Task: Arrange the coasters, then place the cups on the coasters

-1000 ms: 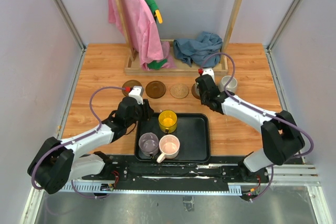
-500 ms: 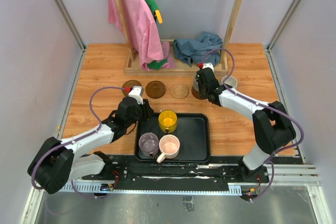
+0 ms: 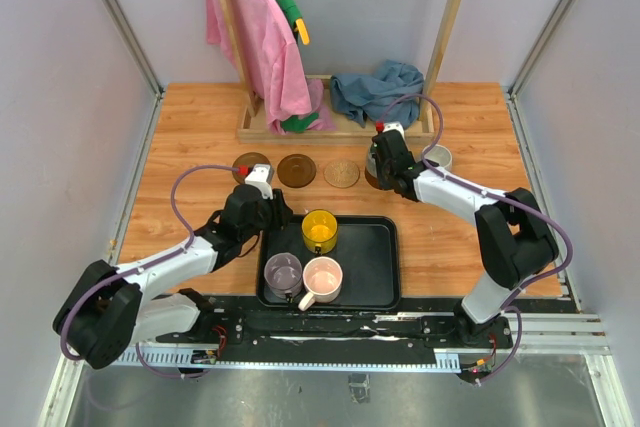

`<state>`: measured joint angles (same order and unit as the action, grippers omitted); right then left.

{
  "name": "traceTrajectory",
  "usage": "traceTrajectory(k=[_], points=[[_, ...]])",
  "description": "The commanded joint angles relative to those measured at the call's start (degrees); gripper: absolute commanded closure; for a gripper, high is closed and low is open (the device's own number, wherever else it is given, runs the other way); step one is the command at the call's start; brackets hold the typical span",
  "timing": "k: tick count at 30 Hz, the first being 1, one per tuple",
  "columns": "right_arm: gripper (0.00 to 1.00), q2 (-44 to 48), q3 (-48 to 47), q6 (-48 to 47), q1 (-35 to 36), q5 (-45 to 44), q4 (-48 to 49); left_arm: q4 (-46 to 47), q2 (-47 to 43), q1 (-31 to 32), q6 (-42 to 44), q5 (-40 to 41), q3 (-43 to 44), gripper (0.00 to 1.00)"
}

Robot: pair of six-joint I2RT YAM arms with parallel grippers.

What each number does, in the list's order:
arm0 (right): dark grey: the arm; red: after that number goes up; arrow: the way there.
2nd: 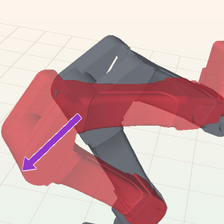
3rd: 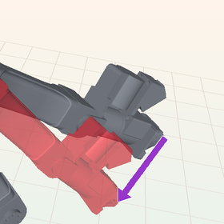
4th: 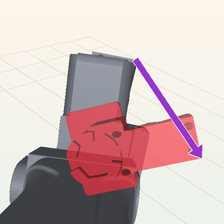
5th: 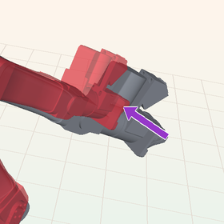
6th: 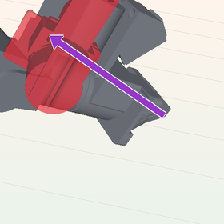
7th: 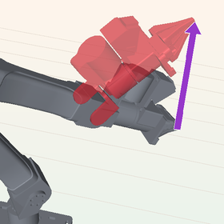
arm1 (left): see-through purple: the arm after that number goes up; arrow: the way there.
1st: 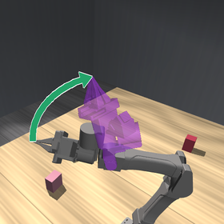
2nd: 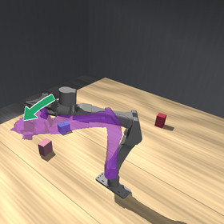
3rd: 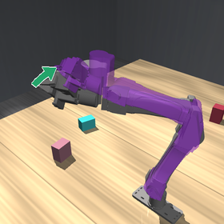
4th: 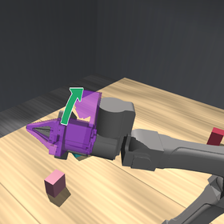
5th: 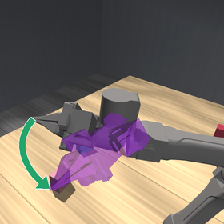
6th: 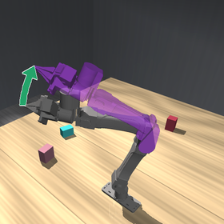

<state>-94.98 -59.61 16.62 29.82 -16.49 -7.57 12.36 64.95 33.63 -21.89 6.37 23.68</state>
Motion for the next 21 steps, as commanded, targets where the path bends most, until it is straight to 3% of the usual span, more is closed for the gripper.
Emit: traceTrajectory(k=[1,21], points=[[0.99,0.72,-1.22,0.99,-0.90,-1.87,3.81,1.48,0.67,0.65,0.22,0.40,0.31,0.54],[0.99,-1.14,-0.87,3.81,-2.58,1.81,2.43,1.48,1.23,0.65,0.13,0.37,0.23,0.55]])
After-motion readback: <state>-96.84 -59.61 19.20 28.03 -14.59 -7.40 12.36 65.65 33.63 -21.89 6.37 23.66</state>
